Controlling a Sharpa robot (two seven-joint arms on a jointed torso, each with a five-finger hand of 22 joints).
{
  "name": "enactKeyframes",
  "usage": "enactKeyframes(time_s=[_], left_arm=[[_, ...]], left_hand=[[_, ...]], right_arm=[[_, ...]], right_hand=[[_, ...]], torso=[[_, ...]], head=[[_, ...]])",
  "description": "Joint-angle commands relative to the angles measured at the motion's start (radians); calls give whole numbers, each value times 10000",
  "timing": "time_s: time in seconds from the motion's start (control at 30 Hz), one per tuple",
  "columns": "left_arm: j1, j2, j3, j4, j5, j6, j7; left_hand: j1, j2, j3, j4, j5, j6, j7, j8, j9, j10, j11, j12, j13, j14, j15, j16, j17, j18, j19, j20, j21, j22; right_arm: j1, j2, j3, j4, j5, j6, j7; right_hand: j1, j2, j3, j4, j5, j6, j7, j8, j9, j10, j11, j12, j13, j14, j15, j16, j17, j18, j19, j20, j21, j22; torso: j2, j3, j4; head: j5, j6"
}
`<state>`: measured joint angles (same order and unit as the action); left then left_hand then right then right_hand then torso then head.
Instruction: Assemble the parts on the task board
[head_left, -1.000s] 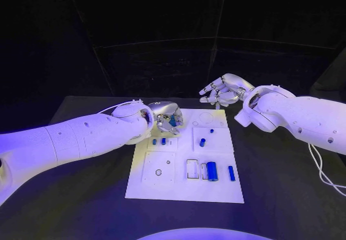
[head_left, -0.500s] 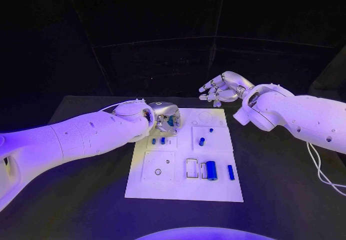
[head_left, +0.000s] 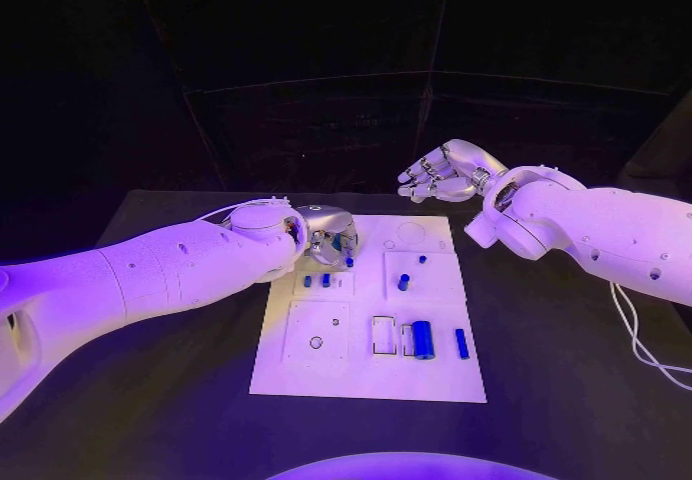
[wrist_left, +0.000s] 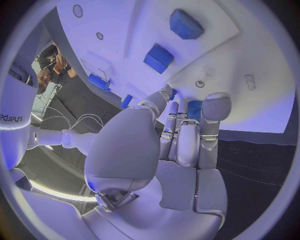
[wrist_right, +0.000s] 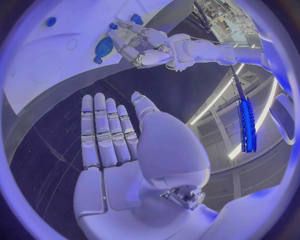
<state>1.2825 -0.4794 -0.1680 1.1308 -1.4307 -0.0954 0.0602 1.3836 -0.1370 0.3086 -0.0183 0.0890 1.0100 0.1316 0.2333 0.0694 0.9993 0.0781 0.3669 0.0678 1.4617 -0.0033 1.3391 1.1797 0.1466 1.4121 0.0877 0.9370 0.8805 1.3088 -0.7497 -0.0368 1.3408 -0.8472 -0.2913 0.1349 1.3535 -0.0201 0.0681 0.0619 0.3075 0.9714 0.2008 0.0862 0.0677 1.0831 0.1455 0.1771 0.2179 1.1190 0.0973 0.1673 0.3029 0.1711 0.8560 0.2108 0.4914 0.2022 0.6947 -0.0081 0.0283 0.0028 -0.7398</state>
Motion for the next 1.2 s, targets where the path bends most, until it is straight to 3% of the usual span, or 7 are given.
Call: enactKeyframes(time_s=[0.03,0.33,0.63,0.9,1.07,1.2], left_arm=[[-5,53,7,-49,-93,218,-27],[-77,184,8,-171,-91,166,113],[-96,295,10,-262,-90,331,-22],[-99,336,11,-321,-91,597,-260],[-102,304,13,-297,-91,281,-246],[-103,213,20,-186,-78,-187,-85]], left_hand=[[-95,62,105,-18,42,108,-11,-63,-4,135,-2,-50,-13,208,-40,59,33,-184,75,12,141,146],[-232,154,334,-8,8,201,-52,-155,-21,408,-63,-128,-25,262,-89,192,139,-243,130,-22,601,640],[-318,97,485,-49,-26,93,-16,-360,-42,417,-36,-324,-41,273,-74,209,98,-262,114,-20,755,815],[-261,213,777,-133,-31,300,-27,-400,-7,666,-69,-405,-16,284,-101,241,90,-281,103,-21,939,1030],[33,473,1346,-386,-263,730,-68,-332,38,1231,-183,-431,24,292,-212,169,-134,-337,190,-100,1343,1468],[135,521,1725,-589,-294,779,-47,-433,14,1499,-209,-547,31,324,-236,195,-142,-378,236,-144,1575,1720]], right_arm=[[22,24,7,-13,296,128,326],[22,64,7,-66,441,74,450],[22,85,7,-58,482,79,461],[22,75,7,-40,489,79,451],[22,70,7,-37,491,76,450],[22,65,7,-40,492,71,456]], right_hand=[[-23,-120,246,-73,-39,-51,33,-76,-15,143,14,-222,-661,135,95,-558,-520,128,120,104,-552,-359],[-176,-221,553,-304,-88,-148,104,-154,-23,186,75,-498,-1436,149,199,-1049,-1155,126,308,199,-1265,-821],[-210,-227,584,-338,-91,-165,134,-160,-23,180,97,-527,-1510,135,218,-1055,-1236,124,340,212,-1351,-877],[-240,-237,598,-360,-91,-181,159,-165,-24,166,117,-549,-1541,120,232,-1057,-1290,122,358,223,-1408,-913],[-247,-240,599,-364,-92,-185,165,-167,-24,163,122,-553,-1546,118,235,-1056,-1299,122,361,225,-1419,-920],[-263,-246,602,-373,-91,-193,179,-169,-24,155,132,-562,-1553,112,241,-1056,-1323,121,370,229,-1444,-937]], torso=[[3,4,0],[0,8,1],[0,9,6],[-7,4,9],[-12,-3,5],[-15,-9,15]], head=[[-10,-2],[-12,-5],[-34,-17],[-39,-28],[-47,-9],[-59,-4]])
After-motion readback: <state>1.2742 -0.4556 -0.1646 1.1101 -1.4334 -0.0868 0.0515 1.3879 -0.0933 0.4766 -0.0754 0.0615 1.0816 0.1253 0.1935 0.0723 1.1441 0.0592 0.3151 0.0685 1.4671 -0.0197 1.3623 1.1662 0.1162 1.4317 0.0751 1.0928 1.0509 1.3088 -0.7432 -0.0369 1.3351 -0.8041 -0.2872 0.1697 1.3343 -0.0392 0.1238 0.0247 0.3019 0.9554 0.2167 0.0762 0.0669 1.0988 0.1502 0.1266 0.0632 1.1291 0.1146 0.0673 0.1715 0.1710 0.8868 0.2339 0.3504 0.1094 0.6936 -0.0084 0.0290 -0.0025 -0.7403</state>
